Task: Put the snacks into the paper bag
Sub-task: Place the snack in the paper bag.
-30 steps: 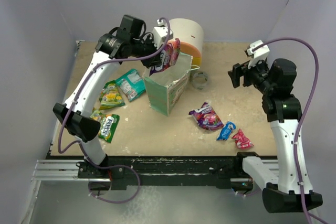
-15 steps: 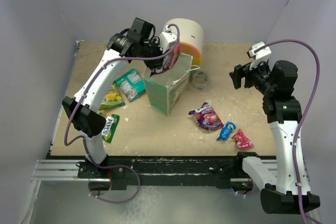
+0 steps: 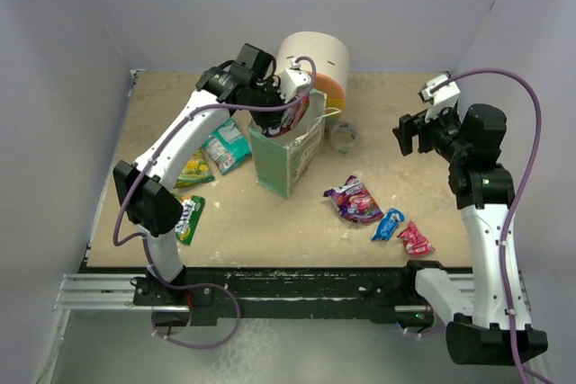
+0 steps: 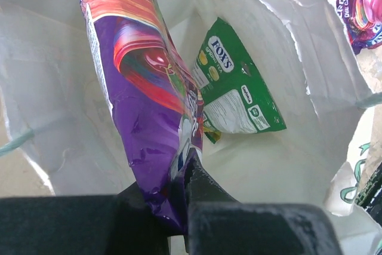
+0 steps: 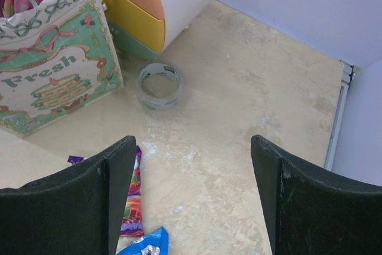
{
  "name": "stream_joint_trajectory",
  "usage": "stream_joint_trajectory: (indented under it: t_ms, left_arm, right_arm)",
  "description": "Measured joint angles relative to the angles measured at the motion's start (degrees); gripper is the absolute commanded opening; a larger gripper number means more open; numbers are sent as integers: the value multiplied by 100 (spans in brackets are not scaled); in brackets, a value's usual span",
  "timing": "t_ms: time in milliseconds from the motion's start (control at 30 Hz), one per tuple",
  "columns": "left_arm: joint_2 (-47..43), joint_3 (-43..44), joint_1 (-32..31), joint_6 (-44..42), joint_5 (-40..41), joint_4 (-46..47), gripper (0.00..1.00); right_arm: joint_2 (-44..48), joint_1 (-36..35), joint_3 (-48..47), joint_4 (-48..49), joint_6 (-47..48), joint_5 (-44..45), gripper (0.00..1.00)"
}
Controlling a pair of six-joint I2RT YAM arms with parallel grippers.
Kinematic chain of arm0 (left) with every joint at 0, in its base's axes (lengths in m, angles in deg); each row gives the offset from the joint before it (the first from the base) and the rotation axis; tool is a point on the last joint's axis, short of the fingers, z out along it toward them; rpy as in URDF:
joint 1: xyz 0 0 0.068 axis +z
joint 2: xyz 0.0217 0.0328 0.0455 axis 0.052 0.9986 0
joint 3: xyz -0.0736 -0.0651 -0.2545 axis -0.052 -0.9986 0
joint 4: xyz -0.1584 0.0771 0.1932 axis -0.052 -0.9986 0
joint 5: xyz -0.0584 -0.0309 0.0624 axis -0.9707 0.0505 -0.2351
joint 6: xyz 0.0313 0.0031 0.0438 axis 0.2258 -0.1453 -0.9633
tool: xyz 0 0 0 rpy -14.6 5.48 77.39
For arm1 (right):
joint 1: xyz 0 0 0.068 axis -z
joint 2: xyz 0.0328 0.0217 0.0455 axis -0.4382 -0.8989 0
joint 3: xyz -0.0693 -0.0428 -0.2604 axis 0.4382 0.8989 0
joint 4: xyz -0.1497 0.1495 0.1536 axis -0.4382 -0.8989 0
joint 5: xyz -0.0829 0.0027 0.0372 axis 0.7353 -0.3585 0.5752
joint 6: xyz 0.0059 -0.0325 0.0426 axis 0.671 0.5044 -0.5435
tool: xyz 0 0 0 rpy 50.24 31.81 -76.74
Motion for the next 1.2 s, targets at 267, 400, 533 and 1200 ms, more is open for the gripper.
stream_joint_trajectory:
  t_ms: [267,400,533,1200]
  left_arm:
    - [-203,-708,-2,-4,66,321,0]
    - [-505,-874,-2,-24,74,511,1]
    - [-772,-874,-2,-96,109,748,3]
    - [31,-426,-2,-72,612,116,19]
  right_arm:
    - [-55,0,122,-122,127,-2,80]
    - [-72,0,149,-151,133,-4,80]
    - [-81,0,164,-153,146,-4,80]
    - [-39,0,350,-153,214,-9,82]
